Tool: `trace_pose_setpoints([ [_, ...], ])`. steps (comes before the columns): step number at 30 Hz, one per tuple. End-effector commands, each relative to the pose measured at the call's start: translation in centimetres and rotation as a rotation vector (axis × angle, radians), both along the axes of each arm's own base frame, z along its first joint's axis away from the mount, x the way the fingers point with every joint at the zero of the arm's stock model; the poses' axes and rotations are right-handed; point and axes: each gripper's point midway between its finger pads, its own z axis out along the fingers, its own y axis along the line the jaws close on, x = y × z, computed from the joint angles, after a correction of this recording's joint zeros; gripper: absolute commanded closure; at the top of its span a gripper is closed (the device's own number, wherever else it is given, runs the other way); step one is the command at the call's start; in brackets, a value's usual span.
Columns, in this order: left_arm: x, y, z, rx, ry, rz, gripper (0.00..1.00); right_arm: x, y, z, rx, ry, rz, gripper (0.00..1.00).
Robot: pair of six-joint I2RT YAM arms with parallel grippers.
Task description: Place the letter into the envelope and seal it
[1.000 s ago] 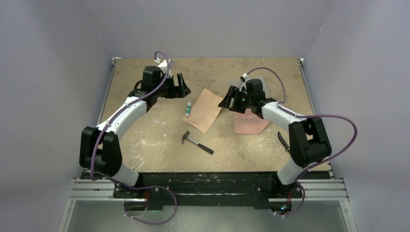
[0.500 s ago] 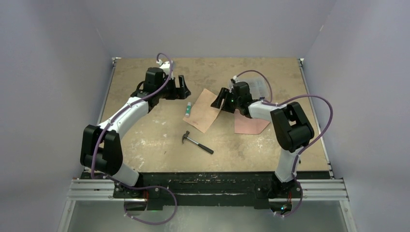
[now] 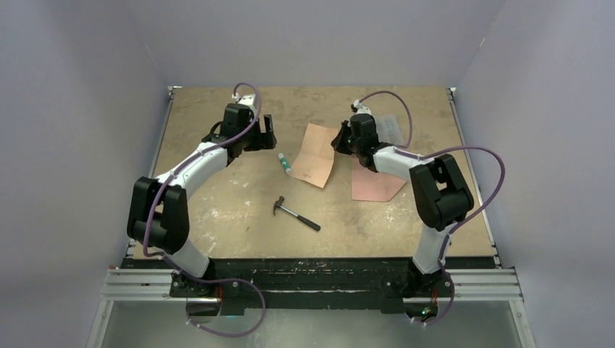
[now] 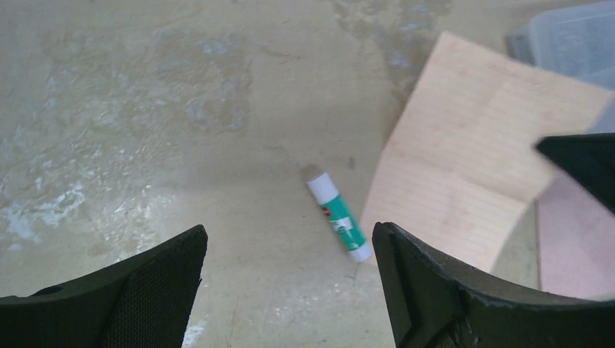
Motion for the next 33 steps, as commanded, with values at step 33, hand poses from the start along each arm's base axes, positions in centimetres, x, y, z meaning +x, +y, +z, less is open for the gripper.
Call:
trace_pose_setpoints([
  [33,-3.7,-7.9,23.7,-0.640,-0.486,-0.760,0.21,-9.2,5.0,40.5,0.233,-0.840,0.599,1.00],
])
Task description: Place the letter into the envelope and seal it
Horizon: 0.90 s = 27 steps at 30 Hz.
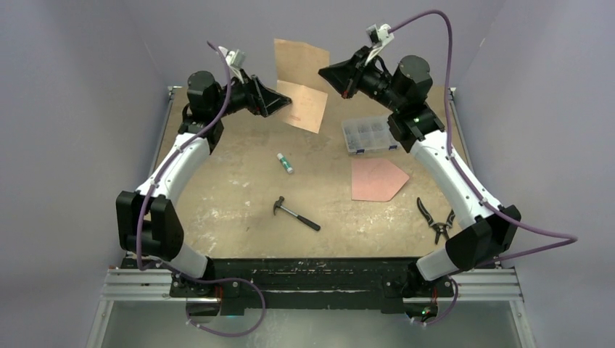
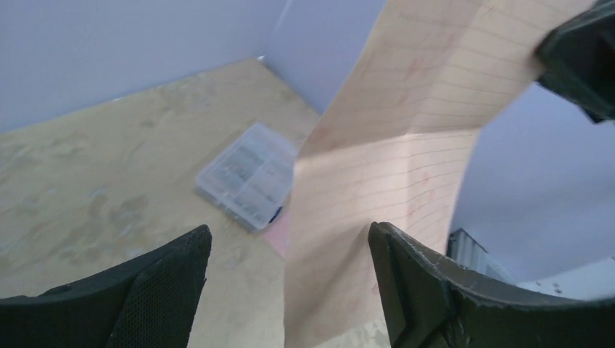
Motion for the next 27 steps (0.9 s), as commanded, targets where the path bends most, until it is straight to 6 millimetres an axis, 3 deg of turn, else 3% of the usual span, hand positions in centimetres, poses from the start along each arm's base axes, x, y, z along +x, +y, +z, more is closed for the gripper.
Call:
trace_pose_setpoints([
  [1,-3.8,-1.8,5.9,-0.184,-0.102,-0.267,0.24,-2.8,0.8,3.2,0.047,-0.074,0.125,1.00],
  [4,-4.5,-1.9,6.8,-0.249,-0.089,-0.293,0.38,-3.0,0.7,3.2,0.069,-0.090,0.123,1.00],
  [11,-3.5,-1.8,4.6,-0.209,-0.020,-0.262,0.91,-3.1,0.7,2.2,0.079,-0.097,0.124,1.00],
  [13,-3.3,-1.7,4.3,-0.198,-0.013,-0.255,0.92,-2.9,0.5,2.2,0.079,-0.099,0.110,1.00],
  [18,-3.1,-1.4,3.7,-0.190,0.017,-0.245,0.71,-2.5,-0.6,3.1,0.116,-0.122,0.032,1.00],
  [21,-3.2,-1.4,3.4,-0.192,0.034,-0.245,0.70,-2.3,-1.7,4.0,0.160,-0.135,-0.030,1.00],
  [23,-3.2,-1.3,3.3,-0.194,0.037,-0.246,0.72,-2.2,-2.0,4.2,0.178,-0.142,-0.039,1.00],
  [27,-2.9,-1.2,4.0,-0.210,0.011,-0.231,1.00,-2.7,-0.7,3.4,0.154,-0.147,0.046,0.98],
])
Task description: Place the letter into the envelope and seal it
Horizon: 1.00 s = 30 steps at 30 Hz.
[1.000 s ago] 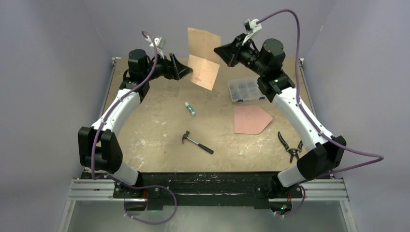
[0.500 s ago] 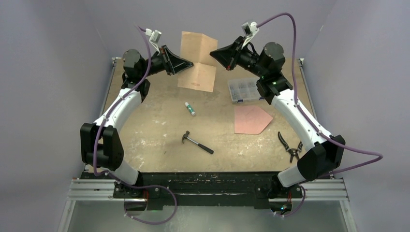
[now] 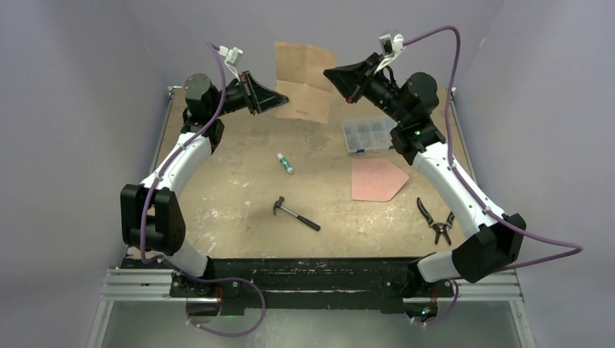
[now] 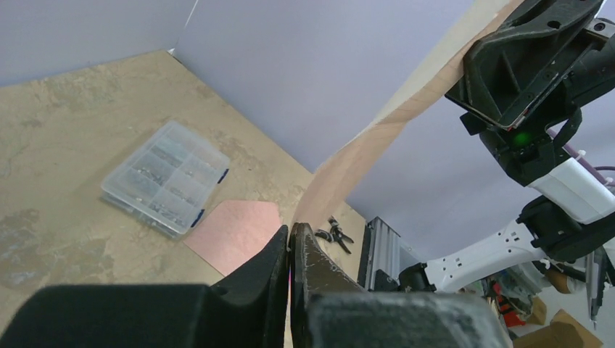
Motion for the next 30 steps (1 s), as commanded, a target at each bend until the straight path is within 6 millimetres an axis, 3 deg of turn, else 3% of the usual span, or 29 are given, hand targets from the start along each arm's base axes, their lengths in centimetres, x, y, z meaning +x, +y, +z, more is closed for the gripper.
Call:
trace_pose_setpoints([
  [1,0.3,0.4,0.7,-0.015,-0.040,0.014,1.00,-0.9,0.3,1.6,0.026,-0.072,0.053,0.97],
  [3,0.6,0.4,0.9,-0.019,-0.040,0.024,1.00,-1.3,0.7,1.0,0.010,-0.072,0.088,0.92],
  [4,0.8,0.4,1.0,-0.021,-0.040,0.037,1.00,-1.7,1.1,0.7,0.000,-0.076,0.119,0.84],
  [5,1.0,0.5,1.0,-0.018,-0.037,0.048,1.00,-2.1,1.3,0.4,-0.011,-0.076,0.145,0.75],
  [8,1.9,0.7,0.6,0.014,-0.024,0.080,1.00,-3.0,1.6,0.1,-0.044,-0.117,0.187,0.36],
  [10,2.6,0.9,0.2,0.035,-0.012,0.106,1.00,-3.6,1.7,0.1,-0.060,-0.147,0.208,0.24],
  [15,3.7,0.9,0.4,0.008,0.018,0.131,1.00,-4.7,2.8,-1.7,-0.154,-0.112,0.336,0.23],
  [17,3.7,0.8,0.7,-0.005,0.008,0.122,1.00,-4.0,2.8,-2.2,-0.163,-0.080,0.314,0.25],
  [20,3.4,0.7,0.6,0.008,-0.012,0.109,1.00,-1.3,1.7,-1.7,-0.134,-0.020,0.152,0.28],
  [25,2.5,0.6,0.8,0.059,-0.062,0.079,1.00,4.4,-0.6,-2.9,-0.067,0.205,-0.140,0.21],
  [30,1.3,0.5,2.2,0.066,-0.096,0.033,1.00,5.6,-0.5,-5.5,0.008,0.368,-0.166,0.15],
])
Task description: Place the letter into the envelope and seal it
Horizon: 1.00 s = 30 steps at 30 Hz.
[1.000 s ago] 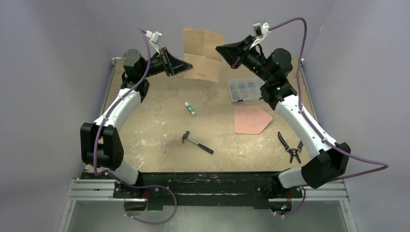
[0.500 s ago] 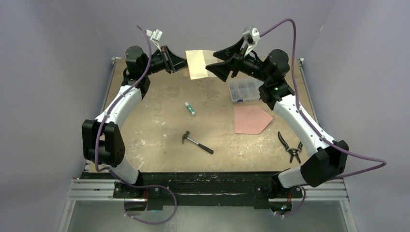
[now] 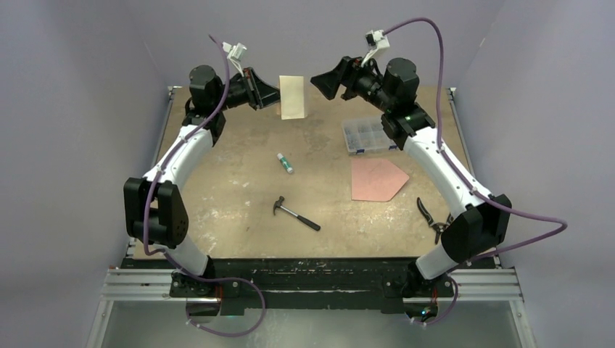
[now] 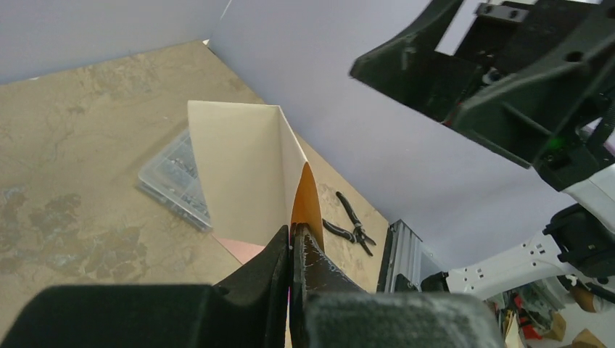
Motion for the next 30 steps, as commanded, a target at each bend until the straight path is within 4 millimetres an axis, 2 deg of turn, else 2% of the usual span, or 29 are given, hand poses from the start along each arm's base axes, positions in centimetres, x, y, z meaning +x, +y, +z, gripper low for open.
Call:
trace_pose_setpoints([
  [1,-1.4,0.4,4.3,0.008,-0.124,-0.024,1.00,1.3,-1.0,-1.1,0.110,0.172,-0.108,0.15],
  [6,-2.0,0.3,6.7,-0.062,-0.111,-0.028,1.00,0.2,0.7,-1.4,0.294,0.268,-0.001,0.15],
  [9,-2.3,0.3,8.0,-0.117,-0.105,-0.025,1.00,-0.4,1.1,-0.6,0.367,0.266,0.047,0.19],
  [11,-2.6,0.3,8.6,-0.153,-0.101,-0.025,1.00,-0.7,0.8,0.8,0.402,0.199,0.052,0.19],
  [14,-2.4,0.2,9.1,-0.184,-0.071,-0.011,1.00,-2.2,1.0,2.4,0.420,0.104,0.125,0.18],
  [19,-2.9,-0.5,9.8,-0.237,-0.044,-0.039,1.00,-2.7,1.6,3.3,0.397,0.054,0.185,0.20],
  [24,-3.7,-1.7,9.8,-0.251,-0.029,-0.078,1.00,-3.4,2.4,4.0,0.385,0.010,0.263,0.23],
  [30,-4.1,-2.2,9.5,-0.239,-0.031,-0.092,1.00,-3.8,3.4,4.5,0.394,0.000,0.347,0.34],
])
